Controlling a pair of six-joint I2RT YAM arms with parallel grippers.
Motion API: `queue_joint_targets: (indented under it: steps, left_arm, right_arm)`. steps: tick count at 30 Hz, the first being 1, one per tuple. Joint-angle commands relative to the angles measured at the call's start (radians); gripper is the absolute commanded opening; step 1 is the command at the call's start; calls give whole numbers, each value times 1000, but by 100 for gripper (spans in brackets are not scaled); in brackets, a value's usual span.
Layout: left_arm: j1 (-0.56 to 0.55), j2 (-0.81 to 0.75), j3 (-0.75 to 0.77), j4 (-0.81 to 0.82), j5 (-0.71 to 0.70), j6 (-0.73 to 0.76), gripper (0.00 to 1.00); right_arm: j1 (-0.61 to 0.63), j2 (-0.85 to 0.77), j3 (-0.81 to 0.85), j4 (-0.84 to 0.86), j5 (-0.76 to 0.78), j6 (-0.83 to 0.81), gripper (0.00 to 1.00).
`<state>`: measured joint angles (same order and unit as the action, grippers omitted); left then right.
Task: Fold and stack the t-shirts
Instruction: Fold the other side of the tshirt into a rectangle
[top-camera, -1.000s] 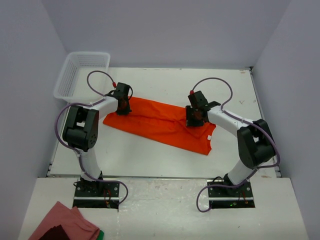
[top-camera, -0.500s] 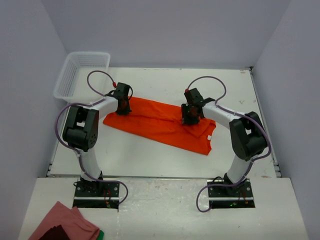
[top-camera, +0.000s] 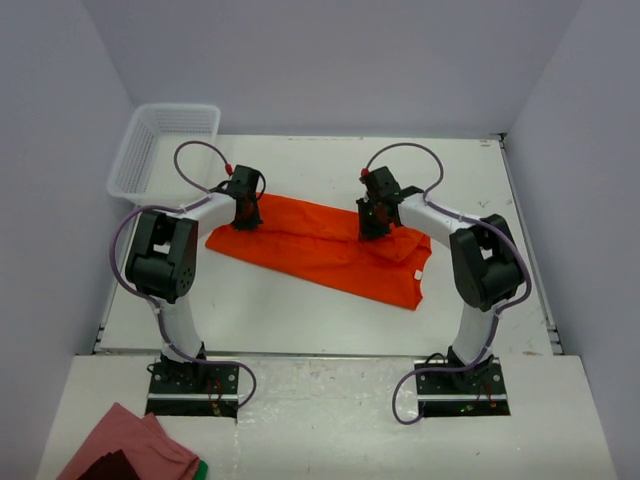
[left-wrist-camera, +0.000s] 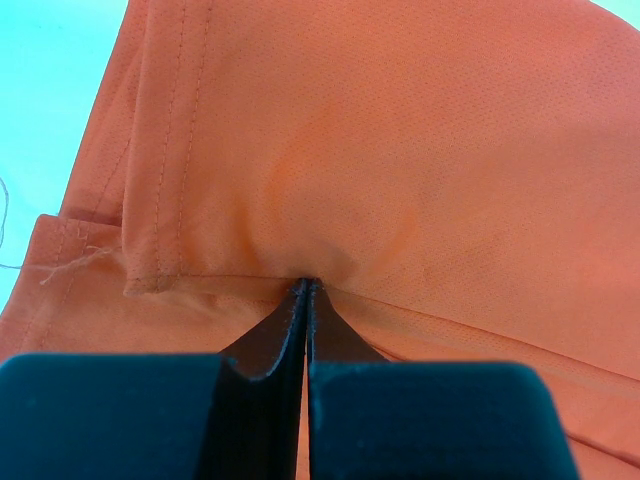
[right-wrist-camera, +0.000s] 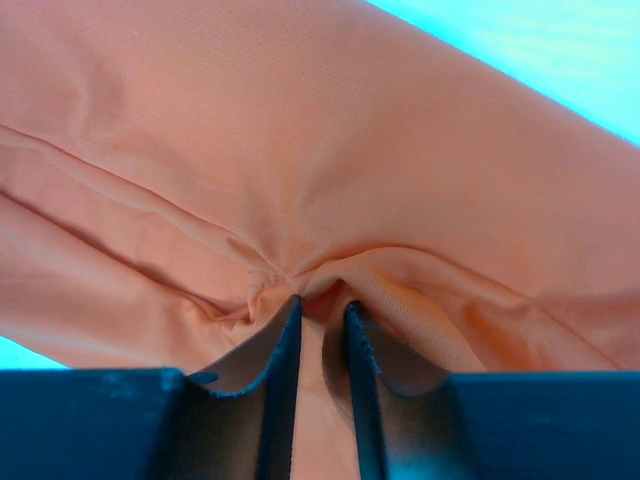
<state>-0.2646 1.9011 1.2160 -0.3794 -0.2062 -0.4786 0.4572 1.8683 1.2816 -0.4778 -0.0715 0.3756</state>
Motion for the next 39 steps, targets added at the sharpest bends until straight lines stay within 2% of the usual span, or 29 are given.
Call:
queue_joint_targets:
  steps: [1, 3, 10, 12, 17, 21, 26, 39]
  left_arm:
    - [-4, 13, 28, 22, -27, 17, 0]
    - [-4, 13, 27, 23, -28, 17, 0]
    - [-4, 24, 31, 27, -22, 14, 0]
    - [-4, 32, 33, 27, -22, 14, 0]
    - [-5, 45, 36, 30, -21, 11, 0]
    - [-2, 61, 48, 24, -22, 12, 0]
    - [-2, 52, 43, 22, -24, 11, 0]
    - [-2, 47, 39, 22, -29, 18, 0]
  right_arm:
    - [-2, 14, 65, 13, -27, -27, 15]
    - [1, 12, 68, 5, -53, -32, 0]
    - [81, -142, -96, 25, -16, -15, 0]
    - [93, -216, -180, 40, -16, 8, 9]
    - [107, -339, -301, 36, 55, 36, 18]
    - [107, -354, -297, 36, 70, 37, 35]
    - [107, -276, -217, 7, 102, 43, 36]
    - [78, -135, -168, 70, 105, 97, 36]
